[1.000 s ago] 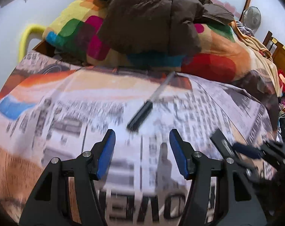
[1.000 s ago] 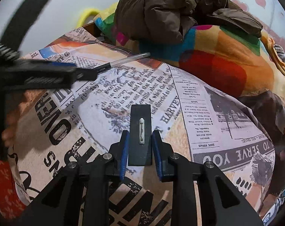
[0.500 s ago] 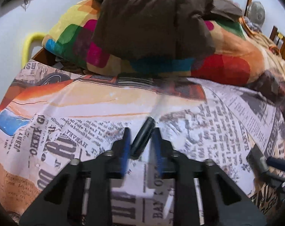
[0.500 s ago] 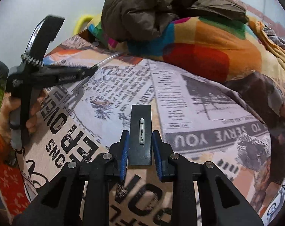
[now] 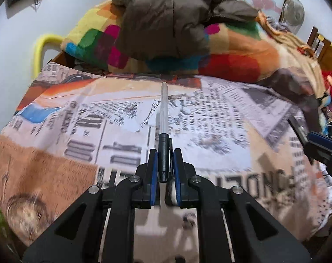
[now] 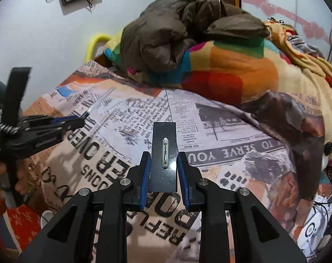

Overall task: Collect trash
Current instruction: 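Carry the pen and USB stick with both tools over the white bin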

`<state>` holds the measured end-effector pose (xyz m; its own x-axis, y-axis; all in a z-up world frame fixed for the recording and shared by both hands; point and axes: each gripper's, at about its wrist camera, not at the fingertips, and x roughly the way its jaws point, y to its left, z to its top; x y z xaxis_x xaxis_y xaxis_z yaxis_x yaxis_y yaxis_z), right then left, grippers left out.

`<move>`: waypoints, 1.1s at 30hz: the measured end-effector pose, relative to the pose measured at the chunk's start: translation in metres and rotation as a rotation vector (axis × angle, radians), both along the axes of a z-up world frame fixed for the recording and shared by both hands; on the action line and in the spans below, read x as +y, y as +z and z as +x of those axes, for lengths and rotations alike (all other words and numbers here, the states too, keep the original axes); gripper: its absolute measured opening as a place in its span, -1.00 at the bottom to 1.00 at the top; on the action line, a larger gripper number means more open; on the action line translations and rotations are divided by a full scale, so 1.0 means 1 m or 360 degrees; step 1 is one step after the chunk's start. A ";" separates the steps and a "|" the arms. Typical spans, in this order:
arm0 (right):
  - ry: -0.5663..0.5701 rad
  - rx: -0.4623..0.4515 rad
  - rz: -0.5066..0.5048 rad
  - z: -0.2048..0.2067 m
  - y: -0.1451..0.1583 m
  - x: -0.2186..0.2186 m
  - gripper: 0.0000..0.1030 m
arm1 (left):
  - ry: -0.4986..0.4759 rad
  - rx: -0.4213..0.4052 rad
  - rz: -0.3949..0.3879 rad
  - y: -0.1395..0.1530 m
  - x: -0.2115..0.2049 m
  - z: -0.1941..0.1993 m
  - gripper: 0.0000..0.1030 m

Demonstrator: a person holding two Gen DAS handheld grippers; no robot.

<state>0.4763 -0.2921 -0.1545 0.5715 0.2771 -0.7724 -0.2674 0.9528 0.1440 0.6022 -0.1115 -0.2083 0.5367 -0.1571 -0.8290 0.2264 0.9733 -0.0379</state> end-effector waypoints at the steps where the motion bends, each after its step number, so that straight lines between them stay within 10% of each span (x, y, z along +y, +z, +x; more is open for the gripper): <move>1: 0.0000 -0.0009 0.0001 -0.003 0.003 0.001 -0.57 | 0.0004 -0.0009 -0.0016 0.008 0.001 -0.008 -0.76; 16: 0.0091 -0.0221 0.0019 -0.059 0.094 0.038 -0.57 | 0.0156 -0.0248 -0.0080 0.130 0.073 -0.129 -0.76; 33: 0.0449 -0.0331 0.0122 -0.133 0.141 0.163 -0.57 | 0.0571 -0.0354 -0.0085 0.177 0.221 -0.279 -0.76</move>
<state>0.3437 -0.1295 -0.0137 0.6069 0.4992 -0.6185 -0.5494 0.8258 0.1274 0.3228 0.1091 -0.0308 0.7300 0.0324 -0.6826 -0.1178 0.9899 -0.0790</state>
